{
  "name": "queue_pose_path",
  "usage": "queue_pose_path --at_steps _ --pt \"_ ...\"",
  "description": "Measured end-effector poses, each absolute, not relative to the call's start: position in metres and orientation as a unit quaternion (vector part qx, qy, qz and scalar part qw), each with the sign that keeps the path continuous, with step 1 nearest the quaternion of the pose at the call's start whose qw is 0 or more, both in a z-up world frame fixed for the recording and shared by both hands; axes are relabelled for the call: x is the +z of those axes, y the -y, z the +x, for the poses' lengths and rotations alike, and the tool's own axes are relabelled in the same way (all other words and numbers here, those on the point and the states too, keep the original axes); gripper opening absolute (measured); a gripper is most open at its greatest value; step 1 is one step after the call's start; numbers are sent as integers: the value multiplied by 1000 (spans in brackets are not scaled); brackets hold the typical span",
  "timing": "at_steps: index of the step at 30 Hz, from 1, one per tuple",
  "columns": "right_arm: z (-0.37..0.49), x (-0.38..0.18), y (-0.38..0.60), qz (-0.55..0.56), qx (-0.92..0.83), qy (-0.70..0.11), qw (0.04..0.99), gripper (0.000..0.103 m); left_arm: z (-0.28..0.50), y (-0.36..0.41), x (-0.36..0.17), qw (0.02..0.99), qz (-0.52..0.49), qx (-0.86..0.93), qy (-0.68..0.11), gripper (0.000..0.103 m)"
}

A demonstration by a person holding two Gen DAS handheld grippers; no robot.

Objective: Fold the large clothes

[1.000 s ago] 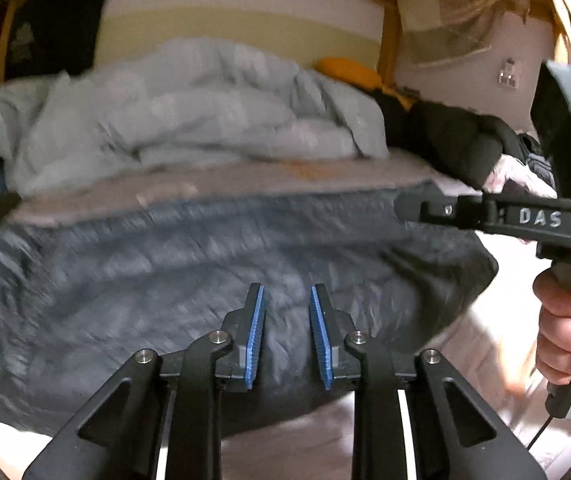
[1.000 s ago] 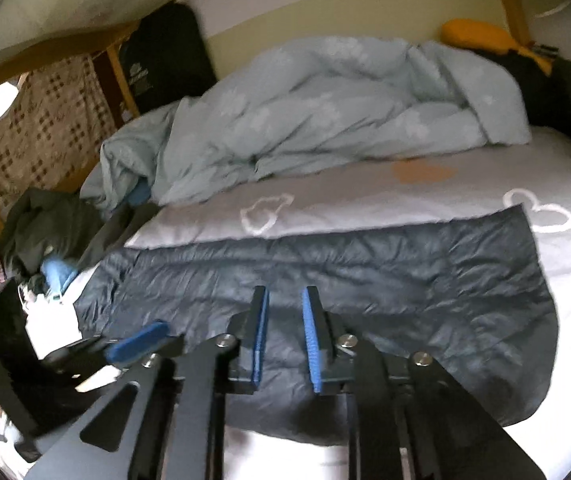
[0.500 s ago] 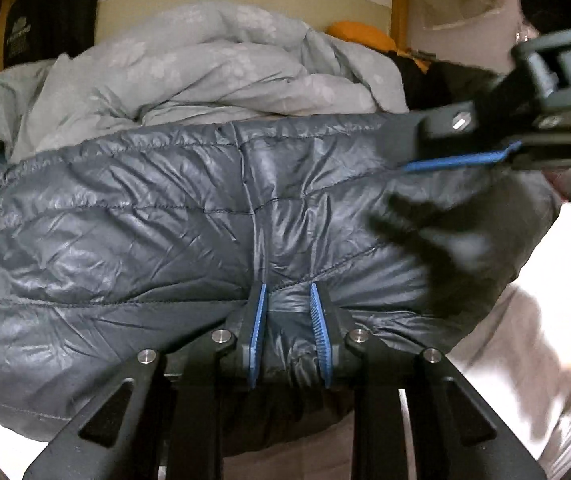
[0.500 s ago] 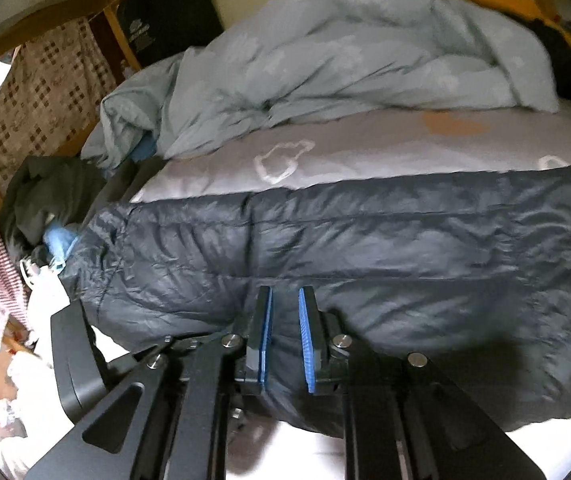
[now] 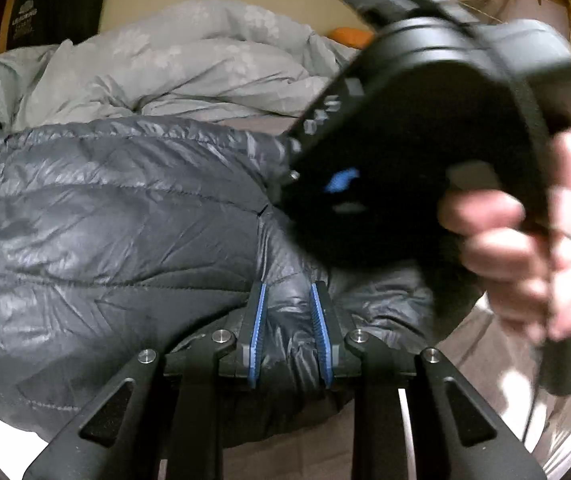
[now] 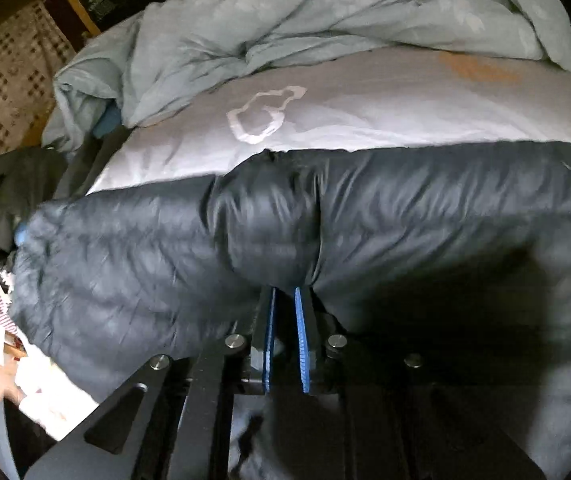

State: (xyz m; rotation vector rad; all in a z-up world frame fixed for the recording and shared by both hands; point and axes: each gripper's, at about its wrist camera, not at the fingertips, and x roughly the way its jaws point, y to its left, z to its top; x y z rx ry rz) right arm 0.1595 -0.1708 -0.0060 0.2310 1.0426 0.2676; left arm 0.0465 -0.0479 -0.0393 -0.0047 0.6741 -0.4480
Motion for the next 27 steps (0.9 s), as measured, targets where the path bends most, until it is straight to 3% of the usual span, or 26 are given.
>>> queue_pose_path --at_steps 17,24,27 --pt "219 -24 163 90 124 -526 837 0 47 43 -39 915 -16 -223 -336 23" --pt "140 36 189 59 134 -455 878 0 44 45 -40 916 -13 -223 -334 23" --pt "90 53 223 76 114 -428 893 7 43 46 -40 917 -10 -221 -332 23"
